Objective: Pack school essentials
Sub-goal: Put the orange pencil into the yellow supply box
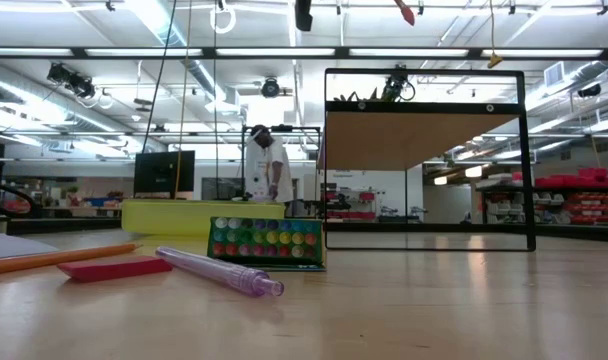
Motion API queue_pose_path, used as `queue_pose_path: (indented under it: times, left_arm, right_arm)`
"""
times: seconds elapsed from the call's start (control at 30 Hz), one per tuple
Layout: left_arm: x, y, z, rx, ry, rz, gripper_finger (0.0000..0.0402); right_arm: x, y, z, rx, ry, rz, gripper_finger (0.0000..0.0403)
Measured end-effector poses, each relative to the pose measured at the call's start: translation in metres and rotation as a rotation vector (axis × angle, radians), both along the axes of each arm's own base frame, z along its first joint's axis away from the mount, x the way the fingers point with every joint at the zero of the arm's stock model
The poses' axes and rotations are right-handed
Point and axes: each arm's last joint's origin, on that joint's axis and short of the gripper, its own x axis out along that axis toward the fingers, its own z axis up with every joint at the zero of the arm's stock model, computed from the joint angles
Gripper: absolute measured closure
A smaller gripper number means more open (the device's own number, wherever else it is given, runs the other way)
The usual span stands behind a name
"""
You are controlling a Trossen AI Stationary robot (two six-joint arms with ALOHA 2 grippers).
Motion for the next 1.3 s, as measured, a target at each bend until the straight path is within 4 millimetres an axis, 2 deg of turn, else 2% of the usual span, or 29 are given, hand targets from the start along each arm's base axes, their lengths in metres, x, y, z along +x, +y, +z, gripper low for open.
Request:
queue_pose_path:
  times: [0.37,0.67,0.93,1.13,1.3]
  left_arm:
    - [-0.026,0.025,0.02,0.065,0.078,0.069,0.037]
    - [-0.054,0.046,0.034,0.113,0.177,0.143,0.0363]
    - [-0.074,0.066,0.015,0.099,0.461,0.191,0.0371]
    - [-0.087,0.071,-0.006,0.058,0.709,0.169,0.0361]
    - [-0.098,0.071,-0.021,0.043,0.898,0.133,0.037]
  right_arm:
    - [-0.03,-0.013,0.01,-0.021,0.057,-0.065,0.0236]
    - [-0.047,-0.013,0.011,-0.041,0.111,-0.07,0.0236]
    - [-0.053,-0.013,0.013,-0.045,0.111,-0.071,0.0236]
    - [-0.053,-0.013,0.012,-0.045,0.124,-0.071,0.0236]
    - [-0.053,-0.013,0.009,-0.063,0.156,-0.073,0.0236]
